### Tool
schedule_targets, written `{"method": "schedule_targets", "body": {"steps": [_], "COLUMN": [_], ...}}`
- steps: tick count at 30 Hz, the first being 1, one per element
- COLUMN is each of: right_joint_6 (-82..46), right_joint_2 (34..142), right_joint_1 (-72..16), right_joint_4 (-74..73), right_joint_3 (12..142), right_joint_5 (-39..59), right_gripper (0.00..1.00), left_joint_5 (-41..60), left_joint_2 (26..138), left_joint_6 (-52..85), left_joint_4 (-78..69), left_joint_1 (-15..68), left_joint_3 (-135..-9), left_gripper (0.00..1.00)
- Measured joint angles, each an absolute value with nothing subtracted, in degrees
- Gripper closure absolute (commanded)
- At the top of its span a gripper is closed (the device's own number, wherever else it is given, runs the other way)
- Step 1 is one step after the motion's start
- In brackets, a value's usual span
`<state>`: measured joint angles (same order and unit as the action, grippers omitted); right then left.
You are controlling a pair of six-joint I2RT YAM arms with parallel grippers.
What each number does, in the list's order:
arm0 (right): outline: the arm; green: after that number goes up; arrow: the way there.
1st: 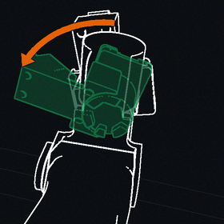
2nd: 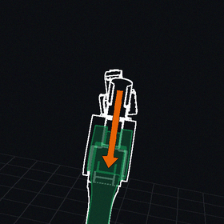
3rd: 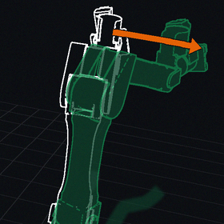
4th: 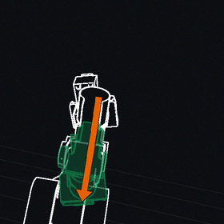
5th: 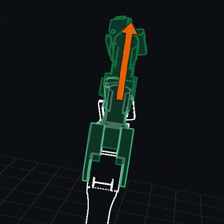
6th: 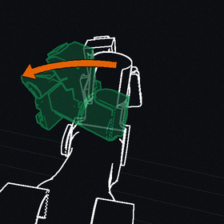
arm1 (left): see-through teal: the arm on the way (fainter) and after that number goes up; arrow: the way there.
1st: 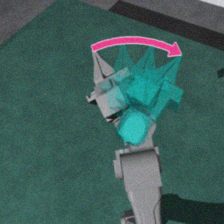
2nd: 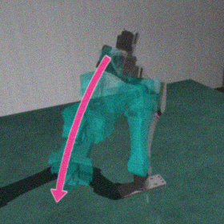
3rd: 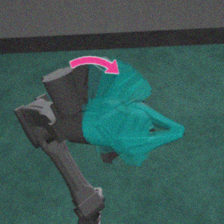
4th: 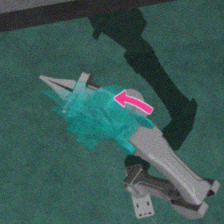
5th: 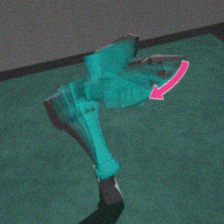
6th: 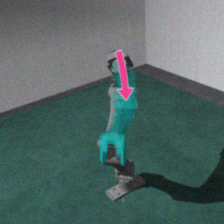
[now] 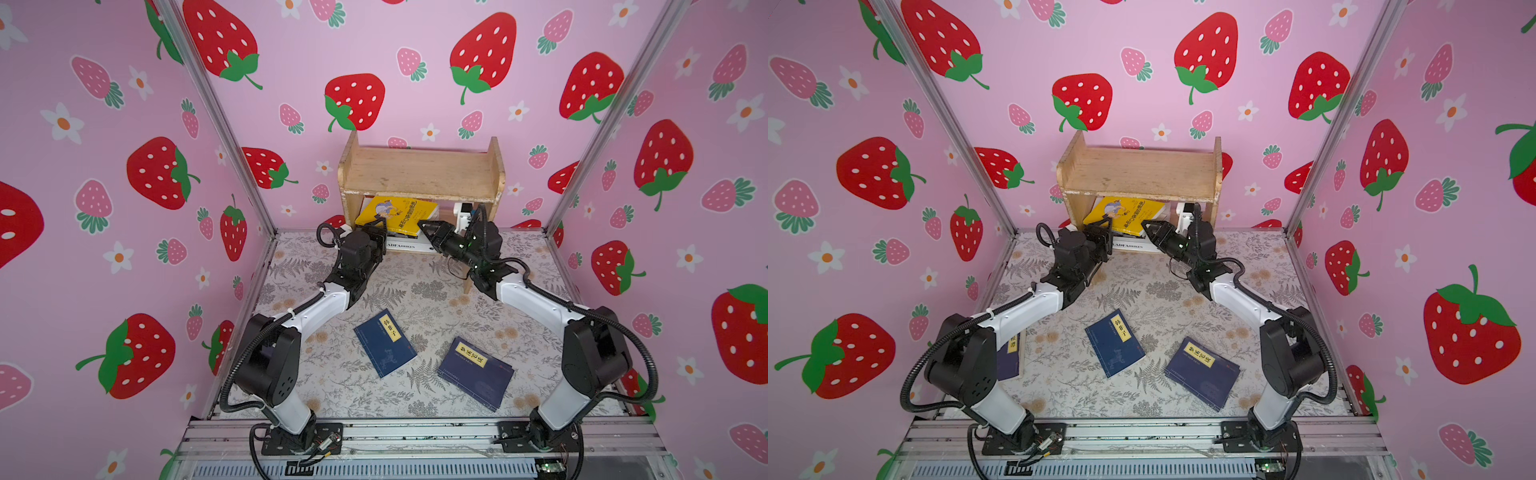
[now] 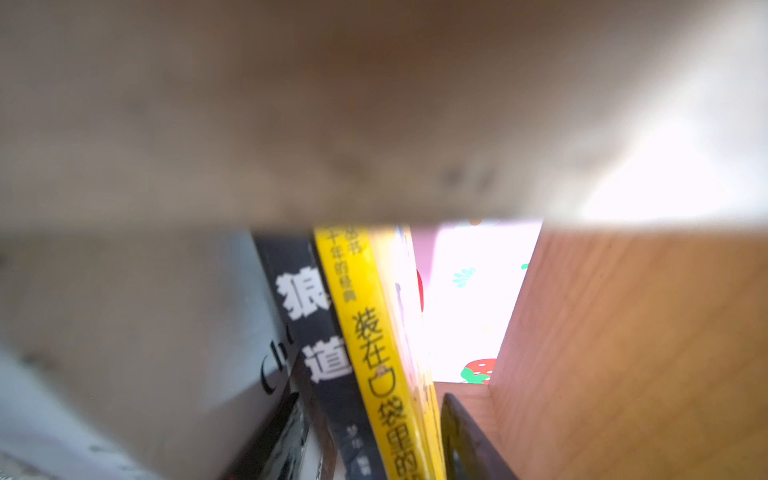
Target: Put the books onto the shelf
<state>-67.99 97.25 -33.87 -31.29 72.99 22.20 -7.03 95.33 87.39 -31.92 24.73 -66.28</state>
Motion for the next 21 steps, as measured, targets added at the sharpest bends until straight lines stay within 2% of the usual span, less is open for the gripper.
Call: {"method": "schedule_targets", "body": {"steps": [13, 21], "right_joint_6": [-69.14, -69.1], "right_joint_2": [97.8, 98.0], "right_joint_1": [-33.71, -33.08], "right_joint_4": [-30.33, -30.35], "right_joint_3": [72.23, 72.23], "right_joint_5": [23.77, 24.14], "right_gripper": [0.55, 0.55], "left_joint_5": [-7.05, -9.76], "left_joint_2": [96.2, 96.2], "left_joint_6": [88.47, 87.22], "left_joint_4": [-32.75, -32.71], "left_joint_1": [25.56, 26.81], "left_joint_3": [-66.81, -66.81], "left_gripper": [0.87, 0.92]}}
